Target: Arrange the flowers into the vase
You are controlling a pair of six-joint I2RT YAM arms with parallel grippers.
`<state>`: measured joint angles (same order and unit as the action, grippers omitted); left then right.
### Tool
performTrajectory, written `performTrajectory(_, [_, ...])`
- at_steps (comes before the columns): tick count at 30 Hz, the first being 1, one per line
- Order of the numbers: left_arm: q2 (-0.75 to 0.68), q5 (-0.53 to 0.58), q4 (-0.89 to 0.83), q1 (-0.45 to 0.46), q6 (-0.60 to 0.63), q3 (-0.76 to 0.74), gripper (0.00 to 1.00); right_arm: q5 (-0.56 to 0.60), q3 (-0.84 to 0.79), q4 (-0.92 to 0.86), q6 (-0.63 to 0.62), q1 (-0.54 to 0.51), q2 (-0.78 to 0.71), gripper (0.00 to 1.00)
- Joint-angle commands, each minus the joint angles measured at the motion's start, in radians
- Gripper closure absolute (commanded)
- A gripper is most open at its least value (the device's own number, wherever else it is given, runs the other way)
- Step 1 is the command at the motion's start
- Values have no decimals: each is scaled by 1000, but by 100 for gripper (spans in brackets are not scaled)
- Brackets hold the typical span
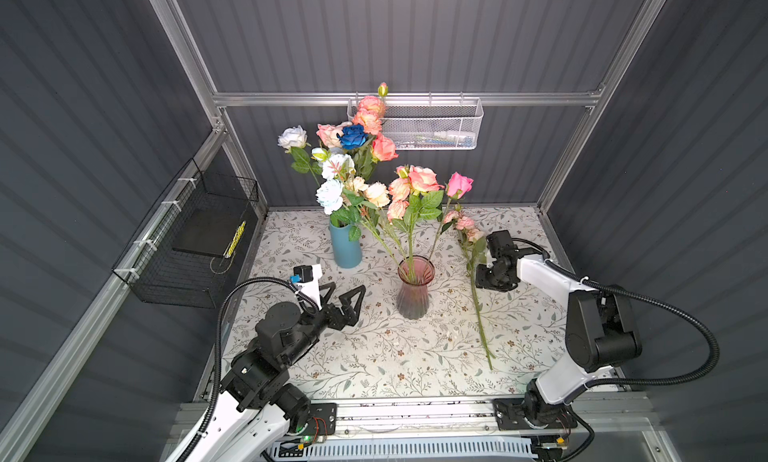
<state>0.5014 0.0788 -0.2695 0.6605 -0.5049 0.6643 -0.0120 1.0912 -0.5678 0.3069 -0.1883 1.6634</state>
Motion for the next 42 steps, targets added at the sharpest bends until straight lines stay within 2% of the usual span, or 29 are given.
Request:
performTrajectory(1, [-1, -5, -4, 7, 17, -2, 0, -15, 41, -7, -7, -4, 27, 54])
performTrajectory(4, [-3, -2, -8, 7, 16, -2, 0, -39, 52, 11, -20, -12, 57, 55])
performTrajectory(10, [3, -2, -6, 7, 13, 0, 0, -28, 79, 13, -19, -17, 120, 69])
performTrajectory(13, [6, -1, -9, 7, 16, 3, 0, -34, 79, 21, -25, -20, 137, 69])
performTrajectory(21, [12, 2, -4, 7, 19, -2, 0, -19, 61, 67, -37, -24, 104, 100])
performTrajectory(30, [2, 5, -2, 7, 17, -6, 0, -31, -190, 265, 10, -27, -249, 100])
performTrajectory(34, [11, 2, -1, 7, 19, -5, 0, -70, -178, 185, 25, -8, -223, 100])
performTrajectory(36, [13, -1, -2, 7, 16, -3, 0, -100, -150, 108, 35, -5, -187, 89])
performTrajectory(38, [11, -1, -4, 7, 13, -6, 0, -94, -149, 121, 46, -7, -179, 60])
performTrajectory(40, [4, 0, -4, 7, 11, -8, 0, -67, -151, 152, 52, -4, -178, 54])
performTrajectory(42, [-2, 4, -9, 7, 9, -10, 0, -53, -117, 155, 54, 4, -147, 54])
